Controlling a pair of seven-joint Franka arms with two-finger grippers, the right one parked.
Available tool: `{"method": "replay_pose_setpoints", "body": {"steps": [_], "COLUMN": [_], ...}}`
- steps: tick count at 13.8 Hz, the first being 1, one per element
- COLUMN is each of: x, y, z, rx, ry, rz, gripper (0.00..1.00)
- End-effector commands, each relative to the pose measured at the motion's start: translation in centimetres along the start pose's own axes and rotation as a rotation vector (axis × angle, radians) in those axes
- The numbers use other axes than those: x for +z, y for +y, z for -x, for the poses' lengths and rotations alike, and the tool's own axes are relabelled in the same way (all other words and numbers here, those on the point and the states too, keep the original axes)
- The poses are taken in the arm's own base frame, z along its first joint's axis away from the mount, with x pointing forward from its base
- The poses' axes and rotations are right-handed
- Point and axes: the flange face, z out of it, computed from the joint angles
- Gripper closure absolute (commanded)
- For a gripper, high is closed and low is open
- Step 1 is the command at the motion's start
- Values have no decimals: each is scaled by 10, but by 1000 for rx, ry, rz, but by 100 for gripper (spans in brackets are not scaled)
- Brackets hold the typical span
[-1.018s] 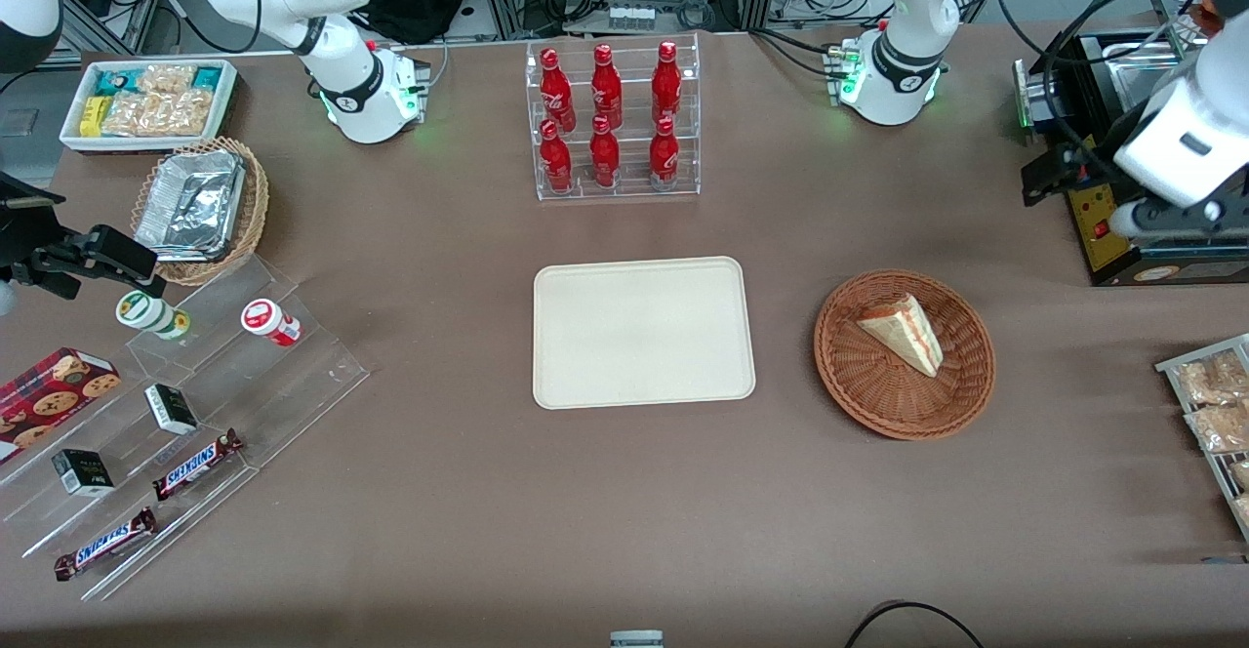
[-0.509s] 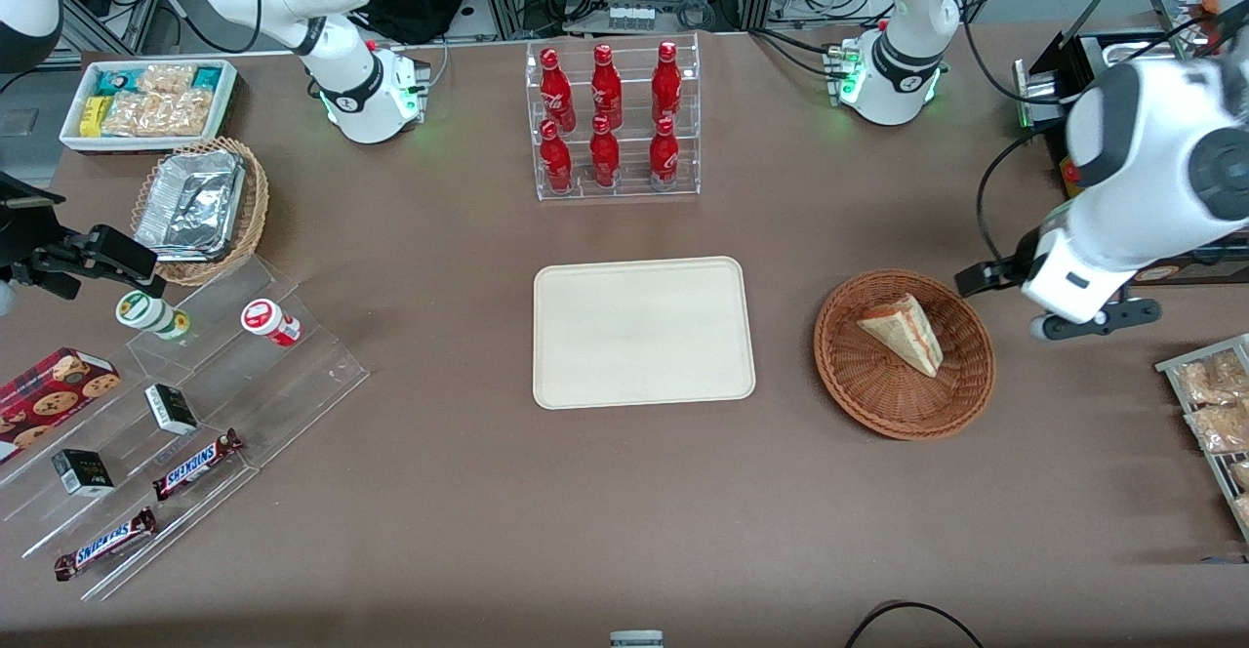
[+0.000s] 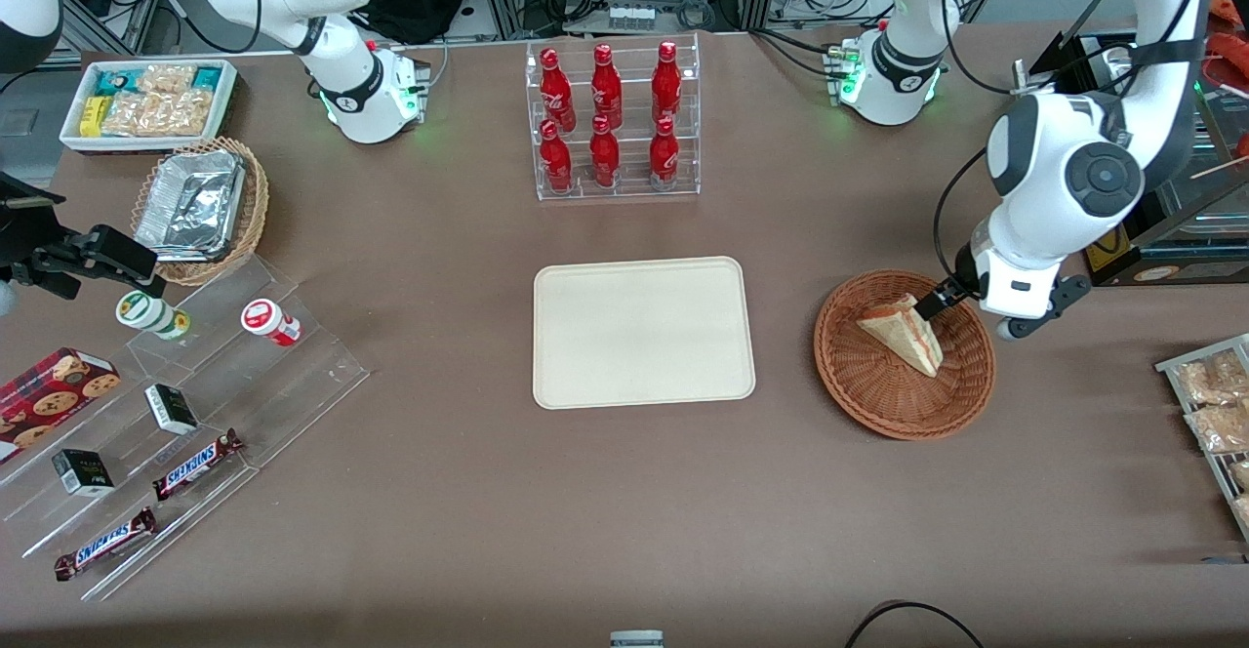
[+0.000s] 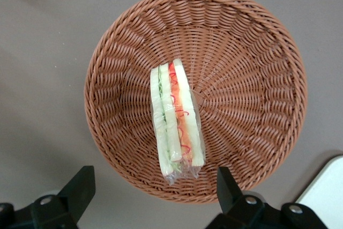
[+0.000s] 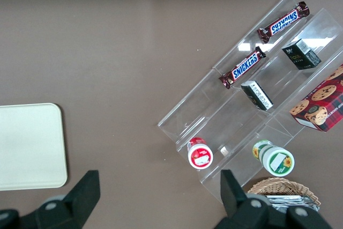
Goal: Place sandwich from basket to tray
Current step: 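Lower the left gripper and close it on the sandwich wedge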
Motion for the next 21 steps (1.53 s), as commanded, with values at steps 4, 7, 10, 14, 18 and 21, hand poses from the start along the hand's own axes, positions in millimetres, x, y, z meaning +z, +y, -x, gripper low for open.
{"method": "replay_pose_setpoints", "body": {"steps": [4,7,10,14,18,21], "x": [33,51,72,88,93,74], "y": [9,17,19,21,19,18], "z": [4,8,7,6,2,-3], "rx": [-86,-77,-80,-83,-85,-84], "ry": [16,-2,-17,-22,-25,-9], "rz": [25,24,28,39,43,44], "gripper": [0,0,0,1,86,92]}}
